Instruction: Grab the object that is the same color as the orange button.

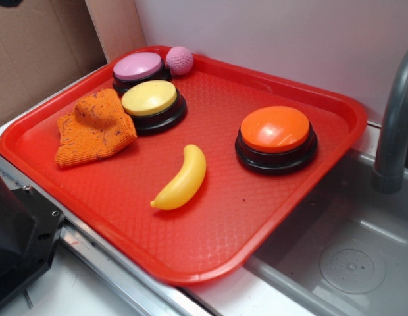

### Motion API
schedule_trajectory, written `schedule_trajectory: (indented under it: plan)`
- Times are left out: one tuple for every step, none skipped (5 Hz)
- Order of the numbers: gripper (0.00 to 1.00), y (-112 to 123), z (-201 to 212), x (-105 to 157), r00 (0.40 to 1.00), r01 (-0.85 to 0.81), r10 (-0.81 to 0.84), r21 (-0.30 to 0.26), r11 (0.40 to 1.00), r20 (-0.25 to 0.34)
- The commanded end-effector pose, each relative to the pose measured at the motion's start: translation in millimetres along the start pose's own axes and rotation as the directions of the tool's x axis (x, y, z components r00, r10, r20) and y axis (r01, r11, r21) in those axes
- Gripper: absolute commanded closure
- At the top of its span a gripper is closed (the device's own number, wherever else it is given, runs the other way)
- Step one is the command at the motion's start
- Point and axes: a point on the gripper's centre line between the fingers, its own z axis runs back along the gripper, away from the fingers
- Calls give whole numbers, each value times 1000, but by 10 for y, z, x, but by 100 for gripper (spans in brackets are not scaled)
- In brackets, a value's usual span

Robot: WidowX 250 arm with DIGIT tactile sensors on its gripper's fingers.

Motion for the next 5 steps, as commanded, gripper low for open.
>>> schedule_trajectory:
  plan:
    - [0,0,0,0,1000,0,0,0,1000,0]
    - [0,145,-215,97,999,6,-8,43,999,45]
    - [0,306,-472,225,998,31,-35,59,998,57]
    - [0,524,-756,355,993,75,-81,84,994,81]
    - [0,806,-1054,486,991,98,-106,104,990,77]
